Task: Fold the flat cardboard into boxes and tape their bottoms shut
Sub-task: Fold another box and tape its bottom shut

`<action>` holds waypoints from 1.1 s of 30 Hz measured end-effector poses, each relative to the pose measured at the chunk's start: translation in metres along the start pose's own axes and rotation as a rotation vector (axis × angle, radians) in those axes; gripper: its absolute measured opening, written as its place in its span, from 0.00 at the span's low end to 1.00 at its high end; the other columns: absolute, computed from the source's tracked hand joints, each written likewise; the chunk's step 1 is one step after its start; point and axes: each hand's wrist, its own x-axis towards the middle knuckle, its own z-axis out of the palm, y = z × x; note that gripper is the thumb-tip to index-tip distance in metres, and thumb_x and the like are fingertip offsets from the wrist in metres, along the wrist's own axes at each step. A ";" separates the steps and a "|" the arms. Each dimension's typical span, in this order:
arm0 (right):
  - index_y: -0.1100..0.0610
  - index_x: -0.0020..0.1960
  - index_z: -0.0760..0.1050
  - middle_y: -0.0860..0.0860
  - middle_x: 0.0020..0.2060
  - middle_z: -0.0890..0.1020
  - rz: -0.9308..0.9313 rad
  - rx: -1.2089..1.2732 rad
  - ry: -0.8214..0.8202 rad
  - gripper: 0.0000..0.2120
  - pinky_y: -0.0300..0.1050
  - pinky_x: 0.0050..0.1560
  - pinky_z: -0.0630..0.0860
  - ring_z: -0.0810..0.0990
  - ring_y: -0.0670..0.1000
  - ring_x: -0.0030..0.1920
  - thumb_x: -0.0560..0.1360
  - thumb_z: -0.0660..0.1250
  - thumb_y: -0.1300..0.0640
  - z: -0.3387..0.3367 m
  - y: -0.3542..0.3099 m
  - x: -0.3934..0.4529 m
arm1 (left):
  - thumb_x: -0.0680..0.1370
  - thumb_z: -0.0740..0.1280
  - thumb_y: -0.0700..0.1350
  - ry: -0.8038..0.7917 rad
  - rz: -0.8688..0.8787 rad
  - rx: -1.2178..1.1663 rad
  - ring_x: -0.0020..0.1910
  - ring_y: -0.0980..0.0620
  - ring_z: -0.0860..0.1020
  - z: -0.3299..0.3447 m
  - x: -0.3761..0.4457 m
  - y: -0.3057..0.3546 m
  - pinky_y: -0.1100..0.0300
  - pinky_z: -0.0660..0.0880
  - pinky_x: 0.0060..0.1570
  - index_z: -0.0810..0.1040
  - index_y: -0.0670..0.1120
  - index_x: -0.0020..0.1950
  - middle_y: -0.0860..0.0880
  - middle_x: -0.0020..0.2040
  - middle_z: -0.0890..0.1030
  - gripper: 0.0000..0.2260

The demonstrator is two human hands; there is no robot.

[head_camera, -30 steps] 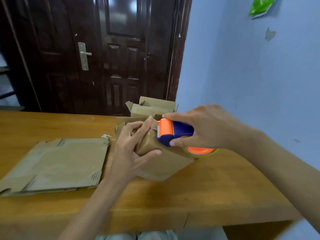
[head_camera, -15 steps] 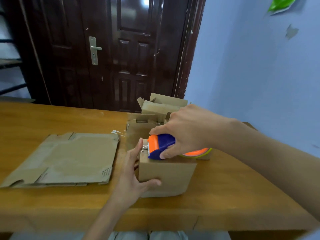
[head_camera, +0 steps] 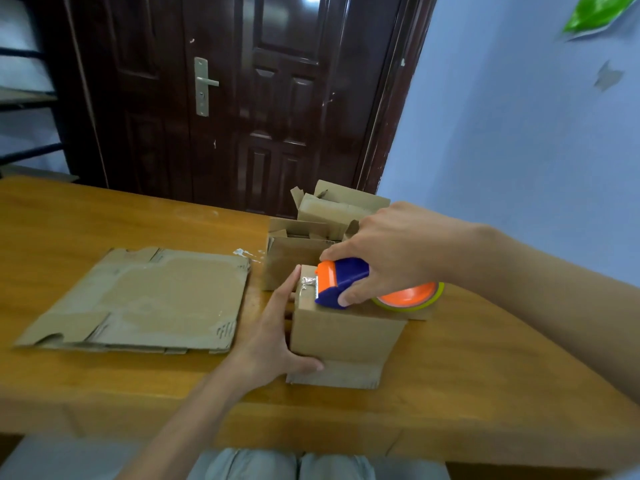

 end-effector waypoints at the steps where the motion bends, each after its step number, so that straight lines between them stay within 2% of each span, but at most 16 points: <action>1: 0.38 0.75 0.67 0.42 0.53 0.84 -0.004 0.005 0.000 0.33 0.47 0.47 0.81 0.77 0.48 0.46 0.76 0.55 0.22 0.000 0.000 0.000 | 0.62 0.87 0.53 0.007 0.000 0.009 0.72 0.61 0.66 0.000 0.000 0.000 0.50 0.73 0.71 0.37 0.78 0.76 0.76 0.68 0.56 0.65; 4: 0.37 0.76 0.65 0.42 0.55 0.84 -0.006 0.012 0.002 0.34 0.46 0.48 0.80 0.77 0.48 0.48 0.76 0.54 0.21 -0.001 0.002 -0.001 | 0.63 0.85 0.57 0.026 0.016 0.083 0.72 0.64 0.62 0.001 0.001 0.002 0.51 0.71 0.73 0.35 0.75 0.78 0.67 0.75 0.57 0.65; 7: 0.36 0.78 0.62 0.41 0.58 0.83 -0.001 0.013 0.001 0.36 0.43 0.46 0.76 0.73 0.46 0.47 0.76 0.54 0.21 -0.001 0.003 -0.003 | 0.63 0.84 0.60 -0.029 0.018 0.170 0.74 0.61 0.61 0.000 0.004 0.004 0.49 0.67 0.76 0.29 0.70 0.79 0.60 0.81 0.57 0.68; 10: 0.35 0.78 0.62 0.41 0.57 0.83 -0.013 0.010 0.000 0.36 0.44 0.46 0.78 0.75 0.47 0.47 0.75 0.53 0.21 -0.001 0.003 -0.006 | 0.65 0.85 0.57 -0.142 0.033 0.142 0.78 0.58 0.62 0.002 0.007 0.003 0.50 0.69 0.76 0.25 0.73 0.75 0.62 0.82 0.55 0.69; 14: 0.36 0.77 0.63 0.41 0.55 0.83 -0.023 0.022 -0.003 0.34 0.44 0.45 0.77 0.75 0.47 0.46 0.76 0.53 0.22 -0.002 0.003 -0.009 | 0.66 0.86 0.54 -0.133 0.051 0.095 0.76 0.60 0.64 0.007 0.007 0.002 0.49 0.73 0.74 0.27 0.74 0.75 0.62 0.82 0.55 0.69; 16: 0.36 0.78 0.62 0.41 0.56 0.83 -0.021 0.032 -0.010 0.35 0.43 0.45 0.77 0.75 0.47 0.46 0.76 0.53 0.22 -0.005 0.005 -0.011 | 0.66 0.85 0.54 -0.124 0.063 0.099 0.74 0.65 0.63 0.007 0.007 0.002 0.52 0.71 0.75 0.26 0.74 0.75 0.67 0.77 0.55 0.68; 20: 0.35 0.80 0.59 0.41 0.58 0.83 0.000 0.019 0.008 0.37 0.43 0.43 0.74 0.74 0.47 0.47 0.75 0.52 0.21 -0.006 0.008 -0.014 | 0.66 0.85 0.52 -0.115 0.056 0.067 0.65 0.83 0.59 0.007 0.008 -0.005 0.72 0.65 0.66 0.28 0.77 0.74 0.80 0.68 0.50 0.67; 22: 0.35 0.80 0.59 0.42 0.59 0.83 -0.009 0.018 -0.001 0.37 0.45 0.46 0.76 0.76 0.48 0.49 0.75 0.52 0.21 -0.002 0.004 -0.014 | 0.66 0.85 0.50 -0.101 0.040 0.017 0.66 0.85 0.56 0.011 0.006 -0.010 0.81 0.64 0.60 0.31 0.78 0.75 0.86 0.65 0.48 0.66; 23: 0.35 0.80 0.59 0.43 0.59 0.83 -0.015 0.014 0.004 0.37 0.46 0.47 0.78 0.77 0.49 0.50 0.76 0.52 0.21 0.000 0.002 -0.013 | 0.66 0.86 0.48 -0.086 0.033 -0.006 0.66 0.85 0.55 0.013 0.004 -0.011 0.83 0.64 0.58 0.32 0.78 0.75 0.88 0.64 0.47 0.66; 24: 0.36 0.80 0.59 0.43 0.59 0.83 -0.016 0.009 0.011 0.37 0.47 0.48 0.78 0.78 0.49 0.51 0.76 0.52 0.21 0.001 0.001 -0.013 | 0.66 0.86 0.47 -0.067 0.019 -0.021 0.66 0.85 0.56 0.016 0.003 -0.012 0.82 0.64 0.58 0.33 0.78 0.76 0.89 0.64 0.48 0.67; 26: 0.36 0.80 0.59 0.43 0.57 0.83 -0.010 0.006 0.023 0.37 0.48 0.48 0.78 0.77 0.50 0.50 0.76 0.52 0.21 0.002 0.000 -0.012 | 0.65 0.86 0.48 -0.034 -0.013 -0.026 0.68 0.79 0.61 0.020 0.001 -0.014 0.73 0.66 0.65 0.33 0.75 0.77 0.86 0.65 0.51 0.67; 29: 0.35 0.79 0.61 0.43 0.56 0.83 -0.013 0.019 0.034 0.36 0.46 0.45 0.77 0.72 0.49 0.46 0.76 0.52 0.21 0.000 0.000 -0.012 | 0.60 0.88 0.54 0.021 -0.058 0.005 0.72 0.65 0.66 0.020 -0.002 -0.011 0.55 0.70 0.74 0.45 0.70 0.81 0.72 0.72 0.63 0.64; 31: 0.35 0.78 0.61 0.43 0.56 0.83 -0.015 0.017 0.038 0.35 0.45 0.43 0.76 0.72 0.48 0.46 0.76 0.52 0.21 0.000 -0.001 -0.011 | 0.60 0.88 0.55 0.059 -0.074 0.043 0.71 0.63 0.66 0.019 -0.004 -0.005 0.53 0.70 0.73 0.51 0.68 0.81 0.64 0.73 0.65 0.61; 33: 0.35 0.79 0.61 0.43 0.57 0.83 -0.027 0.011 0.029 0.36 0.45 0.43 0.75 0.74 0.49 0.47 0.76 0.52 0.21 0.000 -0.001 -0.012 | 0.60 0.87 0.57 0.067 -0.082 0.059 0.71 0.61 0.65 0.019 -0.008 -0.003 0.51 0.71 0.73 0.52 0.68 0.80 0.63 0.71 0.64 0.59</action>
